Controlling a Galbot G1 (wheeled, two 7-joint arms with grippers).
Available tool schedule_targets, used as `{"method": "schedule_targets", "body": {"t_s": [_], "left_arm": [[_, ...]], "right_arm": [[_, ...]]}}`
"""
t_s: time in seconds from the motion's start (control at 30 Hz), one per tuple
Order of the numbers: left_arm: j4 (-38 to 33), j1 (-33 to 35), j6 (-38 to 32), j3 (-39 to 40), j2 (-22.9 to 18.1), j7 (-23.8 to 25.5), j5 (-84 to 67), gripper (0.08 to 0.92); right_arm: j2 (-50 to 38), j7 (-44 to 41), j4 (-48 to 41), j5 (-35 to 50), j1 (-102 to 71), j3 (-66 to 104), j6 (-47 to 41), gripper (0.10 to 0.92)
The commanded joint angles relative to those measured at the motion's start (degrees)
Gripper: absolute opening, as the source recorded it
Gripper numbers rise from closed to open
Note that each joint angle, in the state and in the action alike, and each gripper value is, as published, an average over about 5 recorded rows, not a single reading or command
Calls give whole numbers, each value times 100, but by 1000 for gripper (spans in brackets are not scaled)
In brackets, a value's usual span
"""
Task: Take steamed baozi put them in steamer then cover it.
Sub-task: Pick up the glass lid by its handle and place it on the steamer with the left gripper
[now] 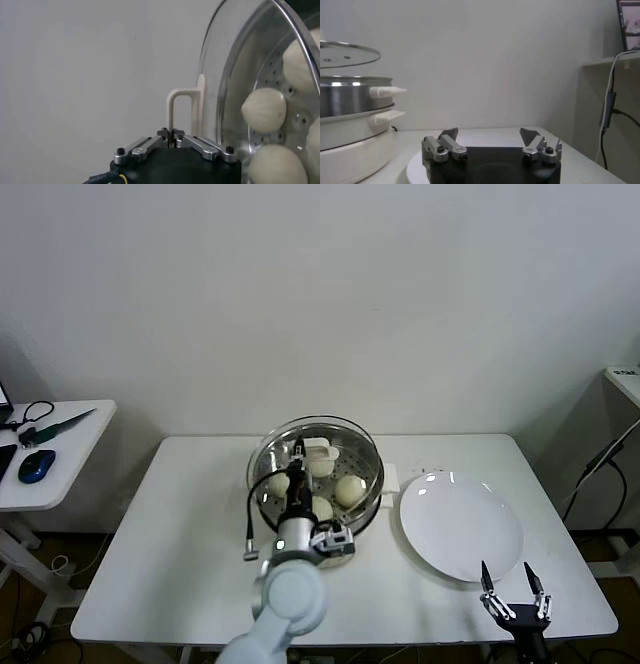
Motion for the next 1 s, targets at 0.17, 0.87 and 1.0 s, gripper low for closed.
{"method": "schedule_targets", "body": {"t_s": [0.17,0.87,1.0], "left_arm": [[785,-201,42,273,-521,-131,406,137],[826,-105,-30,58,-284,-134,468,137],[875,-125,-48,25,-275,-162,459,137]], "right_arm": [[-34,6,-19,64,24,13,46,823],[42,11,-28,37,43,41,120,823],[65,10,-32,23,33,38,159,823]]}}
